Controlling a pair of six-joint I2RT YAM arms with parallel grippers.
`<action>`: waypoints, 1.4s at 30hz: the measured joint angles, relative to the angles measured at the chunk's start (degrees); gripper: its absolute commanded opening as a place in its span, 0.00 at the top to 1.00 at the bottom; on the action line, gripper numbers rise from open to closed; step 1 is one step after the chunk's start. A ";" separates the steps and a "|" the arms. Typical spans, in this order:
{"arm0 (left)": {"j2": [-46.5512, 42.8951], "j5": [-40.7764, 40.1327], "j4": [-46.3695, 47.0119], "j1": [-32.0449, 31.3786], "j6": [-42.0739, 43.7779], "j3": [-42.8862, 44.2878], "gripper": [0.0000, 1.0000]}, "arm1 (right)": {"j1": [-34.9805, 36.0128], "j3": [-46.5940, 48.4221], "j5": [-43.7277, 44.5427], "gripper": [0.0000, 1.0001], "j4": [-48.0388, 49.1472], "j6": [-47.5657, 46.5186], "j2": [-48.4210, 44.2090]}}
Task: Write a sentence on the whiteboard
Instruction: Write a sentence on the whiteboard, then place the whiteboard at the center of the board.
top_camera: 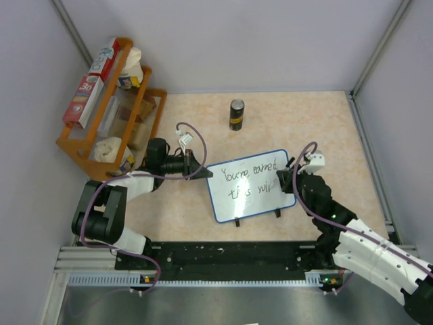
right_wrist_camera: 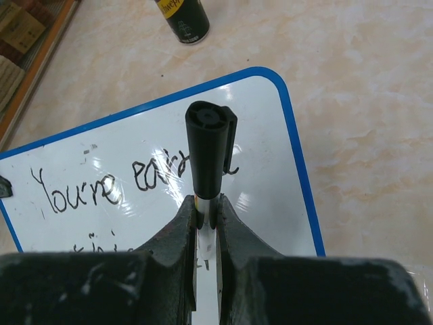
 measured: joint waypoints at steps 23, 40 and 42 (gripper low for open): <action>0.00 0.00 0.00 0.00 0.00 0.00 1.00 | -1.53 1.75 1.01 1.00 0.28 -1.16 0.85; 0.00 0.00 0.00 0.00 0.00 0.00 1.00 | -1.73 0.02 -0.68 1.00 -2.75 -0.48 -2.10; 0.00 0.02 0.00 0.00 0.00 0.00 1.00 | -1.77 -0.50 -0.85 1.00 -2.73 -0.11 -2.49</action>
